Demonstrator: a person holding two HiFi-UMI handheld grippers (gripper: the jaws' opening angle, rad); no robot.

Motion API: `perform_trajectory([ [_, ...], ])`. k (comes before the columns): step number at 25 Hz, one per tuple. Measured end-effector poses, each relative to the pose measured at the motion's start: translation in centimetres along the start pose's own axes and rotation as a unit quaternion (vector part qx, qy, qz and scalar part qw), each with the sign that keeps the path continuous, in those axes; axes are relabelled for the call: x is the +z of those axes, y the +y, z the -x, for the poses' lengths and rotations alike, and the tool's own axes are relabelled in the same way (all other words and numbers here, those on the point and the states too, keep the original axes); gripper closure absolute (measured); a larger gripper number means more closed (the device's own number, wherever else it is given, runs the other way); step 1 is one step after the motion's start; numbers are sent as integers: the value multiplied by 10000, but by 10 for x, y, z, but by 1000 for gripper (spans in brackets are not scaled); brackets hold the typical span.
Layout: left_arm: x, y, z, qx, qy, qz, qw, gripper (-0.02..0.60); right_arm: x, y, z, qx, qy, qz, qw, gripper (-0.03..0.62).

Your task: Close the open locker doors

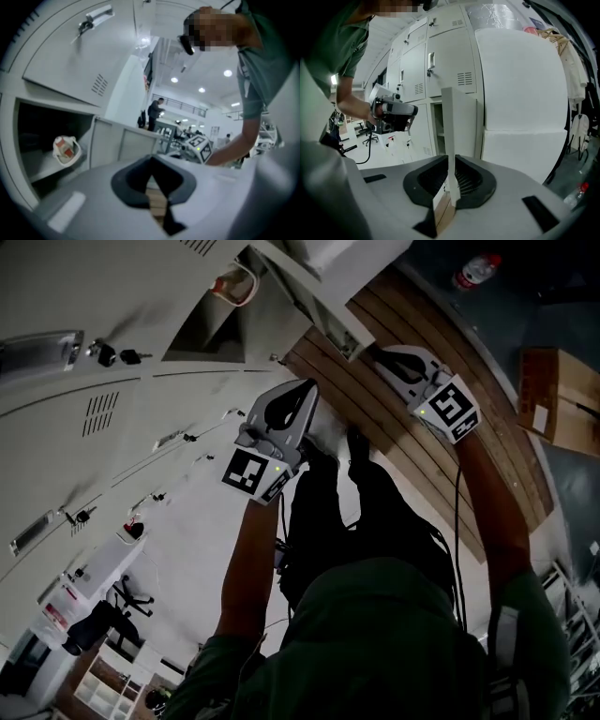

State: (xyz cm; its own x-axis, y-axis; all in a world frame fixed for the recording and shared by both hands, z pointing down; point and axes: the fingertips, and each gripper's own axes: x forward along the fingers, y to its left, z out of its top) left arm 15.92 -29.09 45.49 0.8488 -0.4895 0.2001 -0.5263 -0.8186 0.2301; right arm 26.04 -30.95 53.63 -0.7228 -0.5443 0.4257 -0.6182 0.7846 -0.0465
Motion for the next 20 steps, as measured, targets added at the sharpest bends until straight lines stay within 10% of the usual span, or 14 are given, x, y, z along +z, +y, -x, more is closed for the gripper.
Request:
perform_trajectory([
  [20,-58,42,-7,229,21,161,9996,577,-35,21,-62,376,108,188,9991,530],
])
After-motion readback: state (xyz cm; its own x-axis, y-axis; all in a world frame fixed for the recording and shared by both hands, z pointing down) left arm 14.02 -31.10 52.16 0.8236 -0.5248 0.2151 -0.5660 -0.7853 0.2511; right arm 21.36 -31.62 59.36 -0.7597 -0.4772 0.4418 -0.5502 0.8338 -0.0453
